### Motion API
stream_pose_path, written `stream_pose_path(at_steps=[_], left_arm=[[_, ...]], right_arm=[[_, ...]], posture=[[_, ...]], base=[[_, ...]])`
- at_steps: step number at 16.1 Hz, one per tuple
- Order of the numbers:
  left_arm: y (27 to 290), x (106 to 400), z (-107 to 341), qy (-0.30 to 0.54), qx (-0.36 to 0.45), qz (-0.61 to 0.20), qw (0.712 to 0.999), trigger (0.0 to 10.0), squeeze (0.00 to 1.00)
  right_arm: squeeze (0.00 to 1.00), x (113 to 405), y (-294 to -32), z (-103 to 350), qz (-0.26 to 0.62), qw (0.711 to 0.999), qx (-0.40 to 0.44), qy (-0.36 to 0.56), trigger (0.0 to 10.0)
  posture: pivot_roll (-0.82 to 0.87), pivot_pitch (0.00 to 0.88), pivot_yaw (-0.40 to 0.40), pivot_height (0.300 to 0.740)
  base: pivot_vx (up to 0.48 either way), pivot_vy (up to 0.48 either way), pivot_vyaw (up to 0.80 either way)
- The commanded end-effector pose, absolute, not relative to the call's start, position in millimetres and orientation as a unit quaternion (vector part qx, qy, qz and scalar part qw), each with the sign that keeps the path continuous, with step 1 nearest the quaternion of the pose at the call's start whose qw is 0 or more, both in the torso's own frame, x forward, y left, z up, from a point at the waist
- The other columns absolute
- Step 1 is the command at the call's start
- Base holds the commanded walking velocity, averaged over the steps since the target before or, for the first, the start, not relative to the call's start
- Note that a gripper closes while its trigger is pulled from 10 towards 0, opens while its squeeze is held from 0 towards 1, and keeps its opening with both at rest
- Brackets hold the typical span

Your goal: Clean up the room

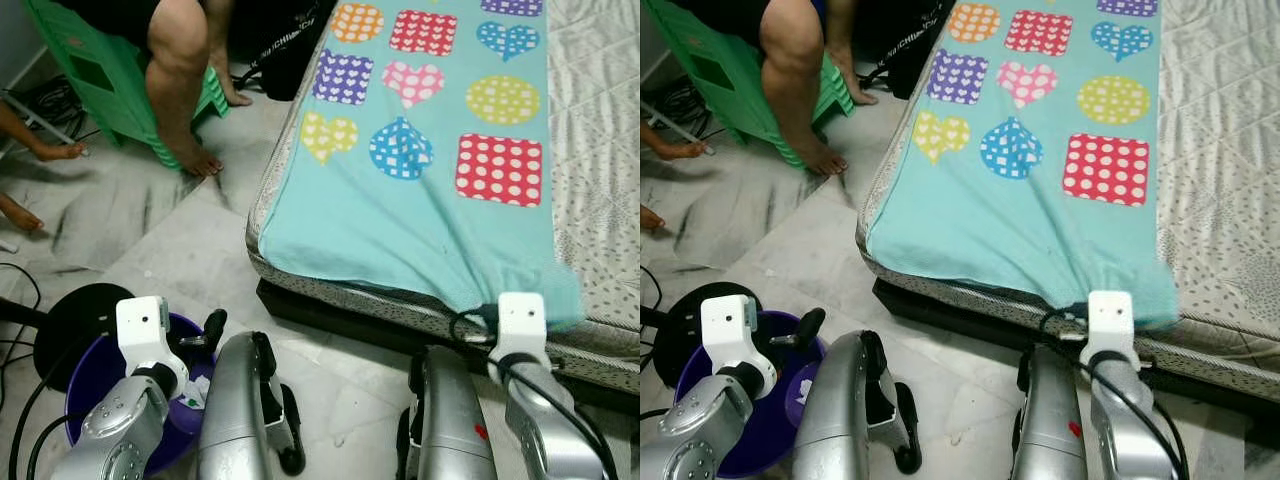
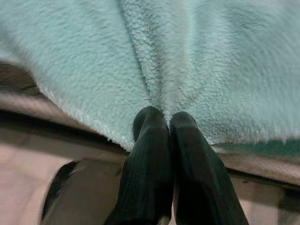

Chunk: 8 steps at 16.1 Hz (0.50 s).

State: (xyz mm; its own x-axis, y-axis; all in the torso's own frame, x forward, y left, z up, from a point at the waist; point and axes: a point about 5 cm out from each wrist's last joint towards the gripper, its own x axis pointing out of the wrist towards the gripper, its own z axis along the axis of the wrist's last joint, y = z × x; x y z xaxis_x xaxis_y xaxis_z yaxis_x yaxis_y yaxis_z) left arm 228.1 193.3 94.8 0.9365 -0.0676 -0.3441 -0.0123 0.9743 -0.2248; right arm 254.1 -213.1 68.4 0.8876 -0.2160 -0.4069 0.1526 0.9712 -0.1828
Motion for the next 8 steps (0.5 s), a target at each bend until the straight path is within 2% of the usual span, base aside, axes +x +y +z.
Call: stream_pose_path(at_steps=[1, 2, 5, 8], left_arm=[[197, 224, 93, 0.186, -0.108, -0.013, 0.976, 10.0, 0.00], [196, 224, 93, 0.187, -0.108, -0.015, 0.976, 10.0, 0.00], [195, 225, 92, 0.189, -0.109, -0.019, 0.976, 10.0, 0.00], [193, 228, 93, 0.187, -0.110, -0.022, 0.976, 10.0, 0.00]], right_arm=[[0.00, 242, -210, 54, -0.088, 0.960, -0.061, 0.260, 4.3], [1.00, 242, -209, 53, -0.086, 0.959, -0.053, 0.265, 10.0], [1.00, 246, -207, 56, -0.084, 0.960, -0.047, 0.264, 10.0], [1.00, 254, -216, 66, -0.101, 0.964, -0.057, 0.238, 10.0]], posture=[[-0.06, 0.264, 0.087, 0.569], [-0.06, 0.263, 0.089, 0.569], [-0.07, 0.258, 0.088, 0.569], [-0.07, 0.253, 0.082, 0.569]], base=[[0.000, 0.000, 0.00], [0.000, 0.000, 0.00], [0.000, 0.000, 0.00], [0.000, 0.000, 0.00]])
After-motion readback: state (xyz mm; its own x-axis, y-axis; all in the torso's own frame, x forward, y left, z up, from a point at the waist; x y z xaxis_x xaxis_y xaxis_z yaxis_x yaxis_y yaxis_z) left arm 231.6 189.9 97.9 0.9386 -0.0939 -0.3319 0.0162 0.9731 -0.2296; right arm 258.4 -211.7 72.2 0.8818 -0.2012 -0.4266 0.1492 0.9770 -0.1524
